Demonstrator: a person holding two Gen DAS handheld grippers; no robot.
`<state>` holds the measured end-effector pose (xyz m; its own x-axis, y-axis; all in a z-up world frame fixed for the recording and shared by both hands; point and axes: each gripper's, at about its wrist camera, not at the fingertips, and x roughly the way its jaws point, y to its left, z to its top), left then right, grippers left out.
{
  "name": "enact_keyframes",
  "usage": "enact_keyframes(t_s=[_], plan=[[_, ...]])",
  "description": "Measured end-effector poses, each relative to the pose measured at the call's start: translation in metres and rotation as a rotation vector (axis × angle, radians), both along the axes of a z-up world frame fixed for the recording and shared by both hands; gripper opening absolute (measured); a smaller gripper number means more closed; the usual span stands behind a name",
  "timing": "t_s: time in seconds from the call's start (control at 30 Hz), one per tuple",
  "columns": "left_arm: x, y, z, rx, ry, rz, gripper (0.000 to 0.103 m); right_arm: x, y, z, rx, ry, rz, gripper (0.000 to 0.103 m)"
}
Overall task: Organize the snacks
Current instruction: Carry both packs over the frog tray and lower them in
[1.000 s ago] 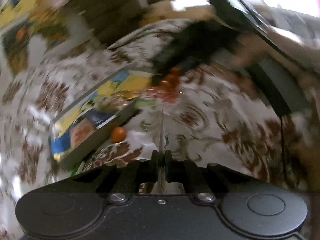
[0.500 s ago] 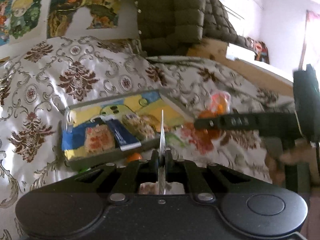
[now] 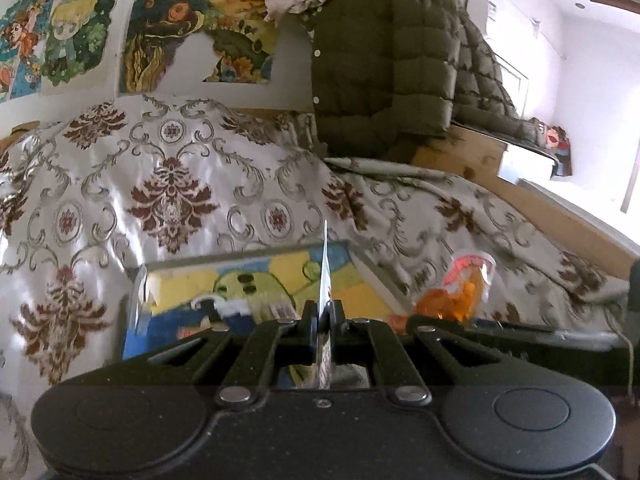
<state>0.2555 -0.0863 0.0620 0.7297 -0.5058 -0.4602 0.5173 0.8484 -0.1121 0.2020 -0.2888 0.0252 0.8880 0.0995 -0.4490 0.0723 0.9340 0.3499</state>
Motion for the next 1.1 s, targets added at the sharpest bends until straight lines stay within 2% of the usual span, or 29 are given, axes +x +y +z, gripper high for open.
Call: enact_keyframes(t_s=[0.17,0.3,0.5,0.67,0.8,1.0,1.03,1.1], plan=[[0.040,-0.026,-0.005,0.011,0.000,0.015,0.005,0.030,-0.012,-0.003,-0.015,-0.008,-0.029,0.050],[0.067,-0.047,-0.014,0.026,0.013,0.007,0.005,0.057,-0.027,-0.013,0.034,0.001,-0.058,0.050],[0.100,-0.073,-0.032,0.060,0.028,-0.016,0.005,0.081,-0.041,-0.028,0.004,0.015,-0.104,0.050],[0.124,-0.081,-0.044,0.039,0.086,-0.008,0.005,0.099,-0.047,-0.039,-0.059,0.045,-0.103,0.050],[0.136,-0.081,-0.054,-0.005,0.149,-0.003,0.005,0.105,-0.043,-0.046,-0.096,0.058,-0.106,0.052],[0.141,-0.080,-0.067,0.000,0.183,0.028,0.006,0.109,-0.043,-0.051,-0.097,0.066,-0.112,0.058],[0.141,-0.080,-0.069,0.006,0.182,0.037,0.007,0.109,-0.044,-0.052,-0.096,0.070,-0.116,0.061],[0.141,-0.078,-0.069,0.013,0.178,0.054,0.016,0.109,-0.045,-0.054,-0.091,0.078,-0.125,0.062]])
